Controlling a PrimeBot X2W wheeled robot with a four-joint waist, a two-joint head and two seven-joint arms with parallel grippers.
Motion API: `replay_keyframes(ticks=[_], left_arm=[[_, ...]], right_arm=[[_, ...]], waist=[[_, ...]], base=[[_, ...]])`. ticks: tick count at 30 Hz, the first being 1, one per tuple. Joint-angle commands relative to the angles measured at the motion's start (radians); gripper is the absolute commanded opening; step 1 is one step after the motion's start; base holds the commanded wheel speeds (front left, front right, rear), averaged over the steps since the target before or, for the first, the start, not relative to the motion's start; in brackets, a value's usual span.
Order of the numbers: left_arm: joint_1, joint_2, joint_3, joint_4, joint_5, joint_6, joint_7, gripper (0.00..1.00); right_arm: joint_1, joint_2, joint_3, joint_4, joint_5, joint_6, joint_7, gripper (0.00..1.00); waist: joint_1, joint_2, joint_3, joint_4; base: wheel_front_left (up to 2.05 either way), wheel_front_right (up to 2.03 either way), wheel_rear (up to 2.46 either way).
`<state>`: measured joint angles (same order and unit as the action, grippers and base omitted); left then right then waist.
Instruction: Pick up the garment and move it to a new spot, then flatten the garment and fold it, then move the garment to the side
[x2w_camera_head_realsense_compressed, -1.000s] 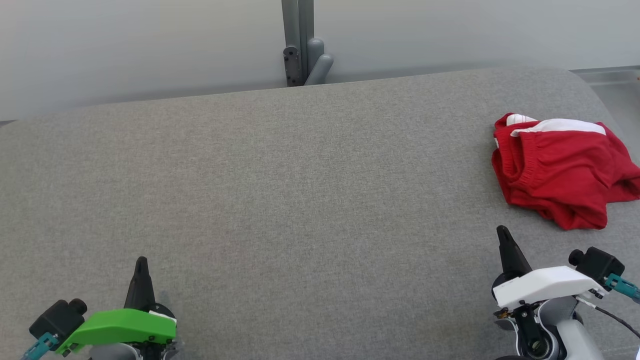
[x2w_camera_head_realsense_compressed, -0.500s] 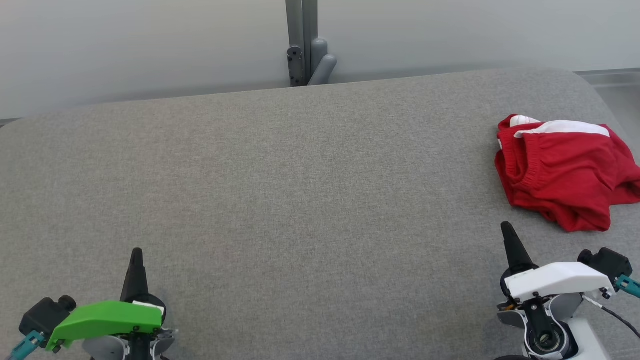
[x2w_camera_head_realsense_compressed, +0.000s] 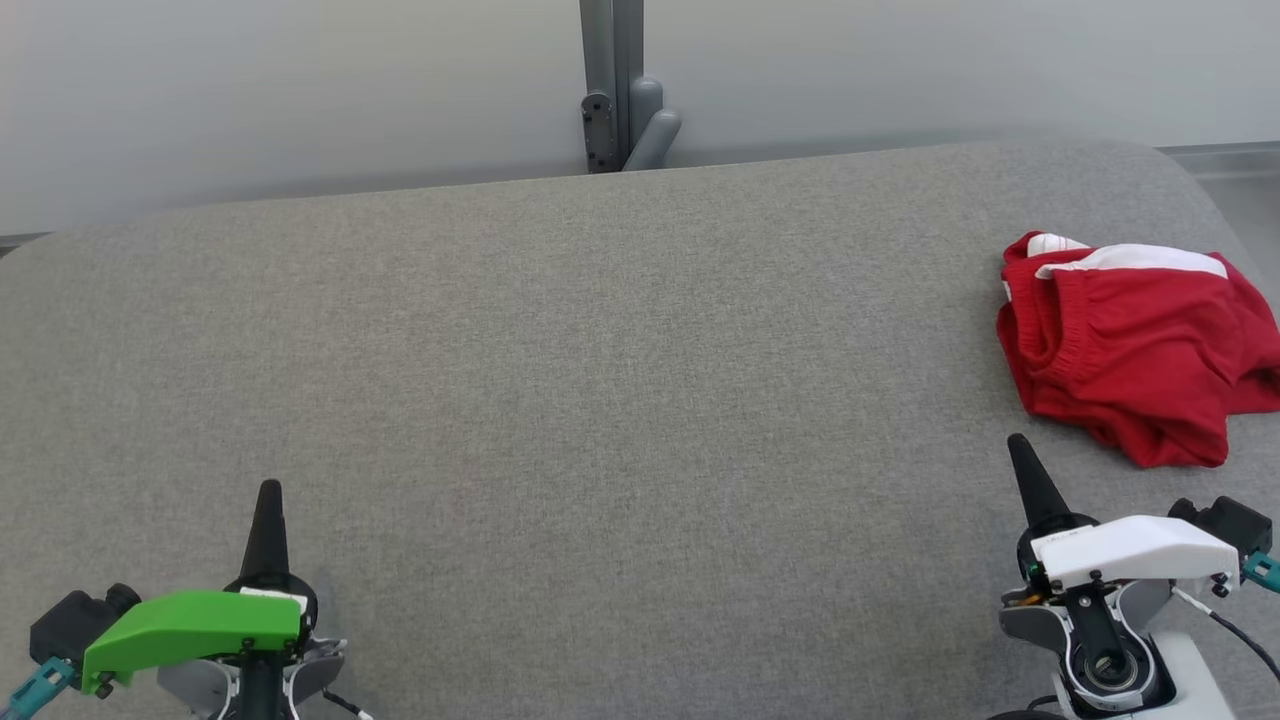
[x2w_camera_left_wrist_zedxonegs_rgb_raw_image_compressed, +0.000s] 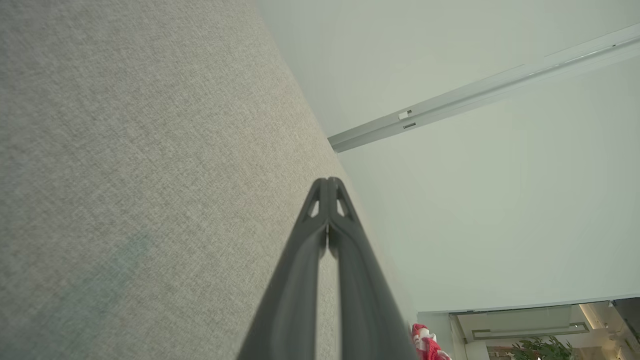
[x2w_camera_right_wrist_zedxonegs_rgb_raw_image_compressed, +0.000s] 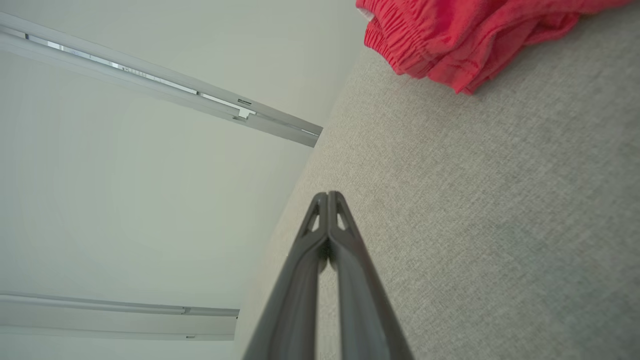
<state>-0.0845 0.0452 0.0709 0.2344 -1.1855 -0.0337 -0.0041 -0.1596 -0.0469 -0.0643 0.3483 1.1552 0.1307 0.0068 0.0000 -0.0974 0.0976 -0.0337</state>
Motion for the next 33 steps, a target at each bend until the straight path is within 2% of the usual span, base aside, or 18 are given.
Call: replay_keyframes(ticks=[1, 33], left_arm=[[-0.025, 0.006, 0.009, -0.012, -0.032, 0.004, 0.008, 0.0], [-0.05, 0.007, 0.038, -0.049, -0.303, 0.005, 0.081, 0.0]], right_arm=[[-0.019, -0.008, -0.007, -0.013, 0.034, 0.0, 0.009, 0.0], [-0.031, -0.017, -0.034, -0.026, 0.331, 0.0, 0.077, 0.0]], waist=[[0.0, 0.0, 0.0, 0.001], [0.0, 0.0, -0.003, 0.021]], base=[[0.0, 0.0, 0.0], [0.0, 0.0, 0.0]])
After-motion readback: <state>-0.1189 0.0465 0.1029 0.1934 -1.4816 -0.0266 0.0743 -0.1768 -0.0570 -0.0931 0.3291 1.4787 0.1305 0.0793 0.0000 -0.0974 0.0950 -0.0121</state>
